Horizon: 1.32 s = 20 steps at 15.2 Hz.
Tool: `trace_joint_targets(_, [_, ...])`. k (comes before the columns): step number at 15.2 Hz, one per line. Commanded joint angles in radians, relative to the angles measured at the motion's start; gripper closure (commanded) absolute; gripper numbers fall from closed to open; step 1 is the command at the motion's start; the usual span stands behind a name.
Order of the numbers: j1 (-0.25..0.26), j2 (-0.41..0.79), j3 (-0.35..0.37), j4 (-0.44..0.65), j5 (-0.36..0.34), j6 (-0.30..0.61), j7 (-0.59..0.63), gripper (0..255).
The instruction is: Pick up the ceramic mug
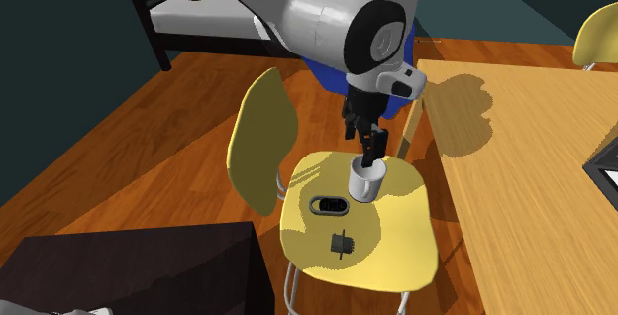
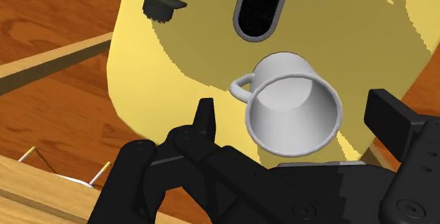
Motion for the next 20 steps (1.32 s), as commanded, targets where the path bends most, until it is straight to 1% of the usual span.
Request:
trace_joint_targets(1, [0.038, 0.088, -0.012, 0.076, -0.044, -0.001, 0.041, 0])
trace_joint_targets(6, [0.127, 0.289, -0.052, 0.272, -0.116, -0.015, 0.095, 0])
trace_joint_targets(14, [0.144, 0.357, -0.077, 0.274, -0.146, 0.049, 0.115, 0])
trace_joint_targets(16, [0.144, 0.357, -0.077, 0.274, -0.146, 0.049, 0.115, 0])
trace_joint_targets(17, [0.144, 0.357, -0.077, 0.274, -0.146, 0.048, 0.114, 255])
trace_joint_targets(20, [0.143, 0.356, -0.077, 0.273, -0.146, 0.049, 0.114, 255])
